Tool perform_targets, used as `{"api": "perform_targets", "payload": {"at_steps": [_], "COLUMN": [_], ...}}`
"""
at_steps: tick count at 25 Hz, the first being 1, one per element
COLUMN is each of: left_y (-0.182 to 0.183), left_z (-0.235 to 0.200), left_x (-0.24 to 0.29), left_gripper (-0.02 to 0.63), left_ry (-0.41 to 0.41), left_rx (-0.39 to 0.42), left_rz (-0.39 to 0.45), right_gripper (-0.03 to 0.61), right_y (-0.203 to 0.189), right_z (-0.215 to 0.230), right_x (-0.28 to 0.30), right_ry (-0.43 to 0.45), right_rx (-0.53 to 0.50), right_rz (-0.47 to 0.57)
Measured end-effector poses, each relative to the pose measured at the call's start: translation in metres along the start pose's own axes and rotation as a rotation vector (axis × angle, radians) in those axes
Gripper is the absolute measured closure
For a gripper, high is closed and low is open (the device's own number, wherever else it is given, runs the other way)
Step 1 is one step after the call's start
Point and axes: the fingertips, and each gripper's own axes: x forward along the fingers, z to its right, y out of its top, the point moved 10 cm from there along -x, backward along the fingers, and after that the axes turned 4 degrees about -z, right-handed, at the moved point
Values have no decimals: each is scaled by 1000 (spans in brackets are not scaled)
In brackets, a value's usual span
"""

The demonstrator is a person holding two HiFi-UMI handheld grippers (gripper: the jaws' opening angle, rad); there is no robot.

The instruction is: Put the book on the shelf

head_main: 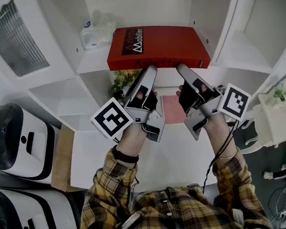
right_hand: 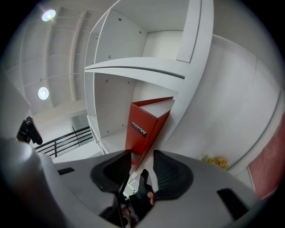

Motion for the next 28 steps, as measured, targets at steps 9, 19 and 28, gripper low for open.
{"api": "perform_targets", "payload": {"at_steps": [9,19,28], "left_y": [0,-9,-41], "left_z": [-3,2,16], "left_x": [0,-21,-53], "left_gripper": [460,463,463], "left_ry": [32,50,15], "left_rx": [-9,57,268], "left_rz": [8,-29,-152], "right_gripper": [463,469,471], "right_y": [2,-17,-56], "right_z": [0,-13,-29], "right_x": [4,-12,-41], "right_ry": [-29,4,-33], "right_rx": [11,-79,-324], "right_rz": [13,-36,-104]}}
